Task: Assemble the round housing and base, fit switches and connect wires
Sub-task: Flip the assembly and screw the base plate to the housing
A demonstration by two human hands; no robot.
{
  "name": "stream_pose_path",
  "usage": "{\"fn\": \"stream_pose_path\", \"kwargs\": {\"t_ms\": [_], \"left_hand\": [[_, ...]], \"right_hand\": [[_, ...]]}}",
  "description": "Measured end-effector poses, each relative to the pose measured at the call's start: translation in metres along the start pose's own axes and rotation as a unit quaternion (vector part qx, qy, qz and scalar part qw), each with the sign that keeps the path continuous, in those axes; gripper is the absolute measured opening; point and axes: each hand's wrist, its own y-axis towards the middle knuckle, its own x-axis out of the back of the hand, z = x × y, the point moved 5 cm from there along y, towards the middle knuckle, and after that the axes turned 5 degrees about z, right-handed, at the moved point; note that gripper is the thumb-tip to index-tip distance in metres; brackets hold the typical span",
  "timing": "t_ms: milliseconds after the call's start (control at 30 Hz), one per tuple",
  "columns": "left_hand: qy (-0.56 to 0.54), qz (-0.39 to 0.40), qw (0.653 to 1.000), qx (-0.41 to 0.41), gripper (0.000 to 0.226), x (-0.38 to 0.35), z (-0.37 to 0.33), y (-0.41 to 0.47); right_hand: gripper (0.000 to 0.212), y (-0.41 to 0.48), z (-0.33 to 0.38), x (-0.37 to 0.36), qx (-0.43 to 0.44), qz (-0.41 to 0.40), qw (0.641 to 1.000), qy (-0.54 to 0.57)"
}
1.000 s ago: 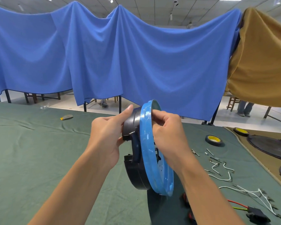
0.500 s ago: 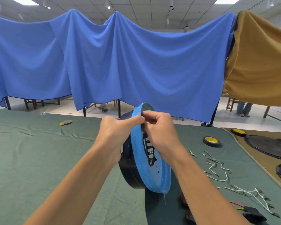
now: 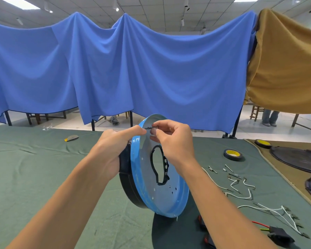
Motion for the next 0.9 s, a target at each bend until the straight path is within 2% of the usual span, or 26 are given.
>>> {"fn": "stream_pose_path", "kwargs": {"t_ms": [200, 400, 533, 700, 900], "left_hand": [[-0.010, 0.018, 1.000, -0.015, 0.013, 0.000, 0.001, 0.004], [-0.011, 0.009, 1.000, -0.018, 0.021, 0.002, 0.002, 0.006], [-0.024, -0.006, 0.999, -0.020, 0.017, 0.004, 0.004, 0.009], [-0.057, -0.021, 0.998, 0.003, 0.022, 0.012, 0.009, 0.012], [-0.089, -0.026, 0.994, 0.050, 0.026, 0.019, 0.021, 0.019]], "right_hand": [[0.016, 0.003, -0.001, -0.005, 0.019, 0.007, 1.000, -0.005], [0.020, 0.005, 0.009, -0.008, 0.068, 0.001, 0.987, -0.147], [0.026, 0.009, 0.028, -0.022, 0.138, 0.087, 0.947, -0.275], [0.028, 0.026, 0.026, -0.039, 0.091, 0.159, 0.913, -0.364], [0.026, 0.036, 0.022, -0.054, 0.072, 0.197, 0.886, -0.413]]}}
